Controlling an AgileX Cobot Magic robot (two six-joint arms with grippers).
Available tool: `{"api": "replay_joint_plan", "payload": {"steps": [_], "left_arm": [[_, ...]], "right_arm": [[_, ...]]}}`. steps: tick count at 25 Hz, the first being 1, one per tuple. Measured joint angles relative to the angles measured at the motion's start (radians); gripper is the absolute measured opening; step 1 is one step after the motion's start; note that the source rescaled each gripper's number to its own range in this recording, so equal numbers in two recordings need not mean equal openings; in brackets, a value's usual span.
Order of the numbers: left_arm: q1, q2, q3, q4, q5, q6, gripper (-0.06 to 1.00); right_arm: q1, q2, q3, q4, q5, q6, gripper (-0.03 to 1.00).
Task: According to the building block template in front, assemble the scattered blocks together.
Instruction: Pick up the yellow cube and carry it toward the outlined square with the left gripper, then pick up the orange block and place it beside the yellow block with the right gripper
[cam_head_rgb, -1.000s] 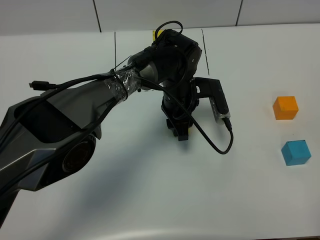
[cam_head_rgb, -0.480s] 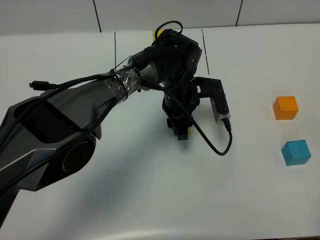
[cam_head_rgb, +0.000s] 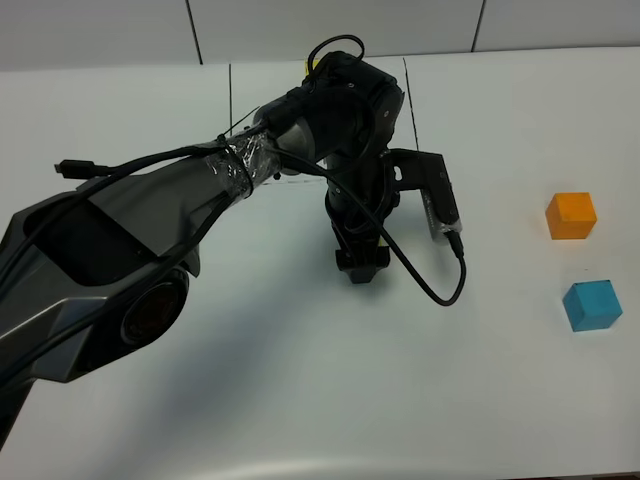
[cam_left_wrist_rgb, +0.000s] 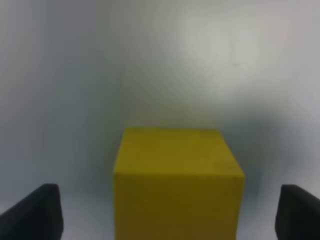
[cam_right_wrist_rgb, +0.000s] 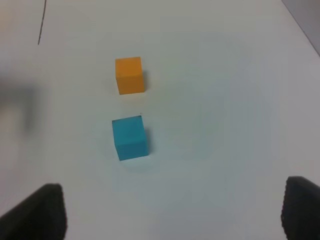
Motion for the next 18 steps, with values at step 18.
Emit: {"api": "replay_joint_plan", "payload": {"steps": [18], "left_arm": [[0.134,-0.307,0.052,0.048,0.003,-0.45,0.85]], "right_arm": [[0.0,0.0,0.0,0.0,0.0,0.0,0.75]]}}
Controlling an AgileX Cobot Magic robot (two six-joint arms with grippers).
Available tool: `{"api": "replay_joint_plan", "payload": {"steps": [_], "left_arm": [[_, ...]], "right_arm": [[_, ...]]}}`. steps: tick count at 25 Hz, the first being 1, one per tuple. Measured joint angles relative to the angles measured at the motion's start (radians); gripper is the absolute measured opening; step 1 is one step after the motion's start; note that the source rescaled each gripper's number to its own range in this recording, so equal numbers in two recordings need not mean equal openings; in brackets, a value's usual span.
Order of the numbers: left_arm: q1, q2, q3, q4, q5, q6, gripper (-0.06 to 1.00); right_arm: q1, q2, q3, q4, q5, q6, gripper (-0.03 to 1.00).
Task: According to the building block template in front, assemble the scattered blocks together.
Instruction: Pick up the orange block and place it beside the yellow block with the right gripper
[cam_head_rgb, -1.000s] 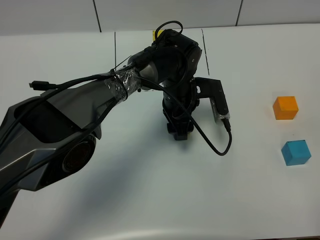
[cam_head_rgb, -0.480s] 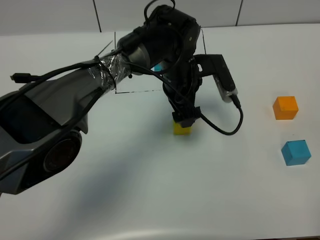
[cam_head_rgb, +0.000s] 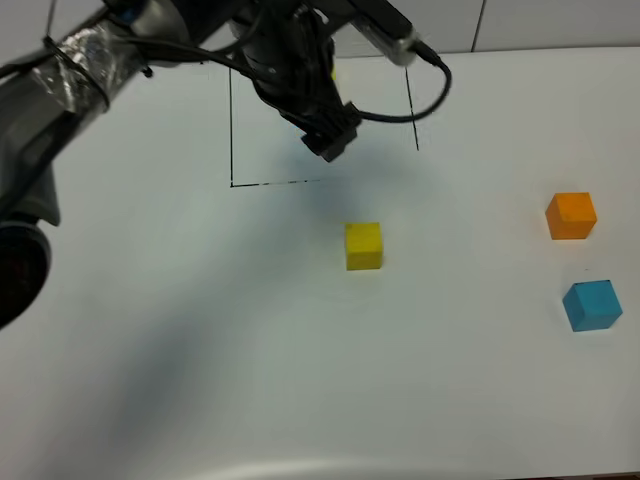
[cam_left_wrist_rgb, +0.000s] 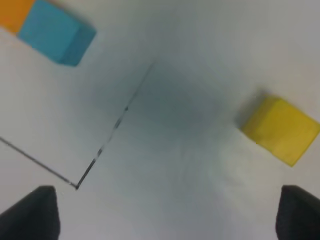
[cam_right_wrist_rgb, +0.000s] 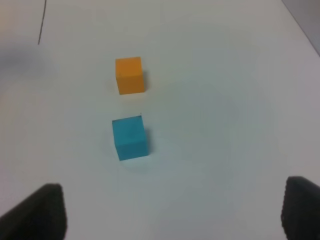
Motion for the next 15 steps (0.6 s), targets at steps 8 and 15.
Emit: {"api": "replay_joint_plan", "payload": {"steps": [8,15], "left_arm": [[0.198,-0.185,0.281,0.002,-0.001,-0.08,0.85],[0.366,-0.469,0.605,0.002,-0.117,-0.165,0.85]], "right_arm": [[0.0,0.0,0.0,0.0,0.0,0.0,0.75],[0.0,0.0,0.0,0.0,0.0,0.0,0.75]]}}
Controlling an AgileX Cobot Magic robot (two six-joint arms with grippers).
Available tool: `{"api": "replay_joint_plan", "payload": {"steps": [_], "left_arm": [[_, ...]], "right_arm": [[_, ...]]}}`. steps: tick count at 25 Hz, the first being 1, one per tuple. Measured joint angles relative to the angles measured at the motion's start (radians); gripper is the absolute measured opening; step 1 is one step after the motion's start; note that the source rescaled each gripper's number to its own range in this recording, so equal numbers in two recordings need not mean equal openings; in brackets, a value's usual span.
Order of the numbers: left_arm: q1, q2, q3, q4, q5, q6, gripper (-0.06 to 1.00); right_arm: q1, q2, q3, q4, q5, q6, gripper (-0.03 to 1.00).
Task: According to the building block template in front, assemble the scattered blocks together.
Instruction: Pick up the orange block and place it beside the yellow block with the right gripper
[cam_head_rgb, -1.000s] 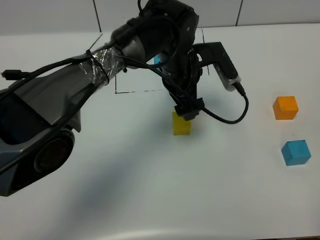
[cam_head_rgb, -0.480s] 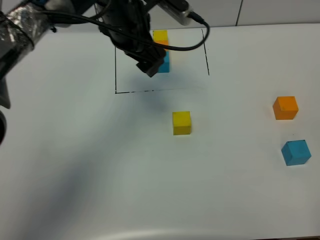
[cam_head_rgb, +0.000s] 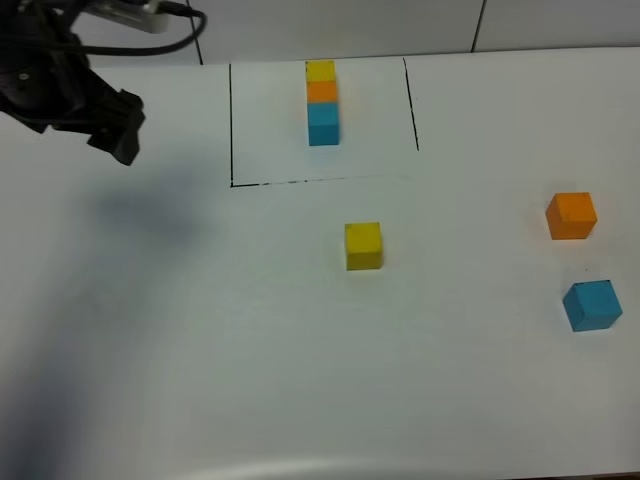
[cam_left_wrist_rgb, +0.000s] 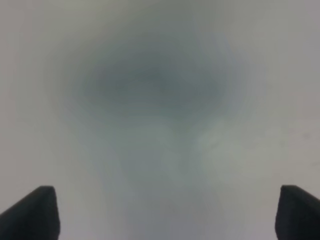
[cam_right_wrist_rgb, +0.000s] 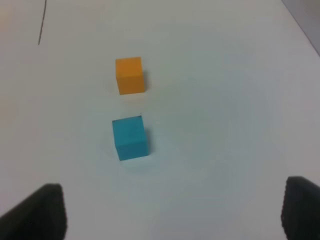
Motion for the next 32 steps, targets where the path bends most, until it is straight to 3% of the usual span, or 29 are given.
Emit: {"api": "replay_joint_plan", "payload": {"steps": [4,12,21,32], "left_arm": [[0.048,-0.173,0.162,0.005,-0.067,-0.067,0.85],[0.05,-0.498,0.368,0.011,-0.099,-0.135,0.85],[0.05,-0.829,0.551,-0.014,-0.155,-0.161,0.85],[0.05,-1.238,0.753,-0.074,-0.148,-0.161,0.83]], "right_arm": [[0.0,0.0,0.0,0.0,0.0,0.0,0.75],[0.0,0.0,0.0,0.0,0.0,0.0,0.75],[0.0,0.0,0.0,0.0,0.0,0.0,0.75],[0.0,0.0,0.0,0.0,0.0,0.0,0.75]]}}
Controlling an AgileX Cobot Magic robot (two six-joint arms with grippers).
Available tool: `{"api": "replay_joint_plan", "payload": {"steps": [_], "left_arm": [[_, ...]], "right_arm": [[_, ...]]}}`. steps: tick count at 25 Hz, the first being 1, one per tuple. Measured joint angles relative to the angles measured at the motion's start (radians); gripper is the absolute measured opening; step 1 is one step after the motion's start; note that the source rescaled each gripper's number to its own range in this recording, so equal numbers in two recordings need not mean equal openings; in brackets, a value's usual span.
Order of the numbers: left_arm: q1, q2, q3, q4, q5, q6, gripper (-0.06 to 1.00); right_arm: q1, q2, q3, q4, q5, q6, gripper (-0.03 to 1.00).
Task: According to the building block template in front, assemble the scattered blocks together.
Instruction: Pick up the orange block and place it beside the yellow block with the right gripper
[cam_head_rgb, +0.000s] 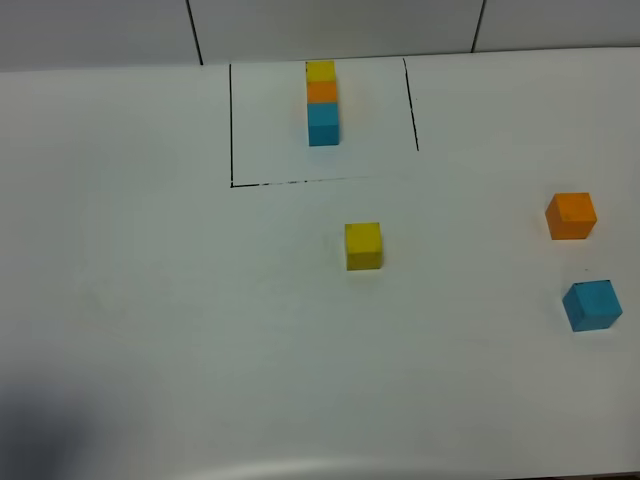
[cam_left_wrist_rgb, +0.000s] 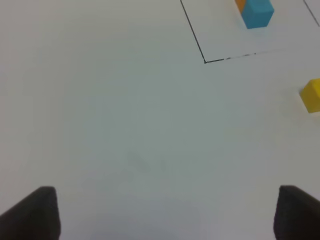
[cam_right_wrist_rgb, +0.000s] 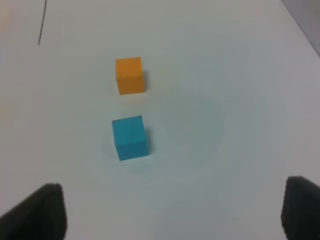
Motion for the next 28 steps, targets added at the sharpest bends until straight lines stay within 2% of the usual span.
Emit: {"api": "replay_joint_plan", "payload": {"steps": [7,15,20,28], "left_arm": [[0.0,-0.219,0.116,-0.01,0.062,0.0,0.82],[0.0,-0.42,0.131,-0.025,0.169,0.0,0.8],[0.0,-0.496,0.137,-0.05,0.18,0.0,0.76],[0.0,-0.499,0.263,-0.078,0.16,0.022,0.68]], "right_arm": [[0.0,0.0,0.0,0.0,0.0,0.0,0.75],[0.0,0.0,0.0,0.0,0.0,0.0,0.75],[0.0,0.0,0.0,0.0,0.0,0.0,0.75],[0.0,0.0,0.0,0.0,0.0,0.0,0.75]]}}
